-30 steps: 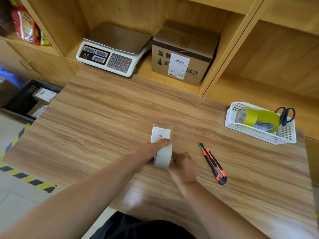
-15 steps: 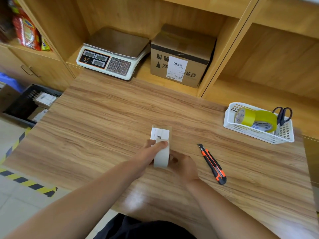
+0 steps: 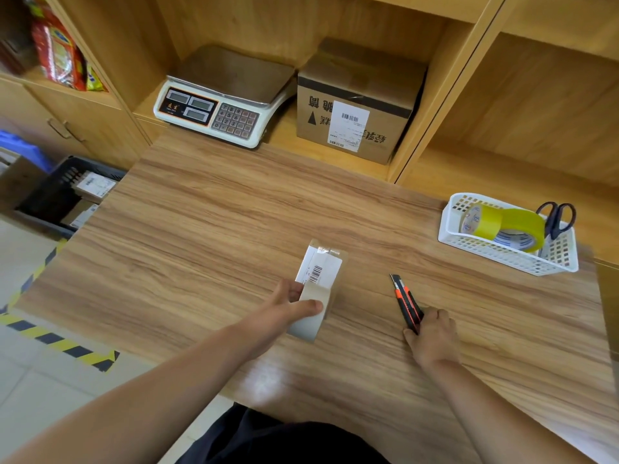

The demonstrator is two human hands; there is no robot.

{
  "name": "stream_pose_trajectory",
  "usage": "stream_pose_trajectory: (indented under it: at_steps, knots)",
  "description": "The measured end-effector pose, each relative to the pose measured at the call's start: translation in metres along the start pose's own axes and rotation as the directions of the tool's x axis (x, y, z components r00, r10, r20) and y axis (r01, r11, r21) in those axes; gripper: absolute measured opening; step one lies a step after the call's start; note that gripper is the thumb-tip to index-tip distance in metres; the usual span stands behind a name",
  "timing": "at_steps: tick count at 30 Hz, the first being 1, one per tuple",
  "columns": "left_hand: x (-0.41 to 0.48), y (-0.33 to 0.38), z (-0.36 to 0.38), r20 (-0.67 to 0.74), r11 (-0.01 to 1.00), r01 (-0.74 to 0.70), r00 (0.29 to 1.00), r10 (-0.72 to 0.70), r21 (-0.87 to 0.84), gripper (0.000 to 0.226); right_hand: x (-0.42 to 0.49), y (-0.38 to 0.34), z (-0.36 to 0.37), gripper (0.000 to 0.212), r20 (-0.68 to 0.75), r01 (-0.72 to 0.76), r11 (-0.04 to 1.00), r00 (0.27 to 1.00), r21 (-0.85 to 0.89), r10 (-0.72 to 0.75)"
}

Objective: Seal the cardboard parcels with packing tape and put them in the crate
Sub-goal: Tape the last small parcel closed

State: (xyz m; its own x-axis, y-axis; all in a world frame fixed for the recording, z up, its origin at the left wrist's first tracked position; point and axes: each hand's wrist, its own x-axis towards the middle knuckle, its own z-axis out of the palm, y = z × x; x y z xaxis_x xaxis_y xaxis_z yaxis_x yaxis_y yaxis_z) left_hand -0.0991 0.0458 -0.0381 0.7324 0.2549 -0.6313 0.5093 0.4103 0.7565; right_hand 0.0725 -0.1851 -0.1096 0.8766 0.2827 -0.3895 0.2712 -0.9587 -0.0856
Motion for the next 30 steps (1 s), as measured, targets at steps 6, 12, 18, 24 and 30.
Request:
stream_pose_trajectory:
  at_steps: [6,12,18,24,30]
  knots:
    - [0.0,-0.005,-0.004,0.032,0.999,-0.023,0.999,0.024,-0.032,0.075,-0.002,-0.022,-0.026,0.019,0.043,0.011,0.857,0.998,0.515,-0.039]
    - [0.003,-0.007,-0.007,0.042,0.998,-0.031,0.999,0.033,-0.046,0.075,-0.016,-0.065,-0.08,0.019,0.01,0.249,0.614,0.923,0.749,-0.385]
    - [0.0,-0.006,-0.005,0.028,0.998,-0.032,0.999,0.034,-0.056,0.079,-0.034,-0.088,-0.128,0.022,0.085,0.566,0.796,0.801,0.214,-0.592]
    - [0.001,-0.008,-0.003,-0.004,0.997,-0.027,1.0,0.027,-0.066,0.077,-0.045,-0.098,-0.143,0.023,0.012,0.651,0.753,0.757,-0.092,-0.653]
    - [0.004,-0.007,0.001,-0.03,0.997,-0.036,0.999,0.034,-0.067,0.078,-0.045,-0.104,-0.14,0.022,-0.003,0.661,0.727,0.74,-0.184,-0.673]
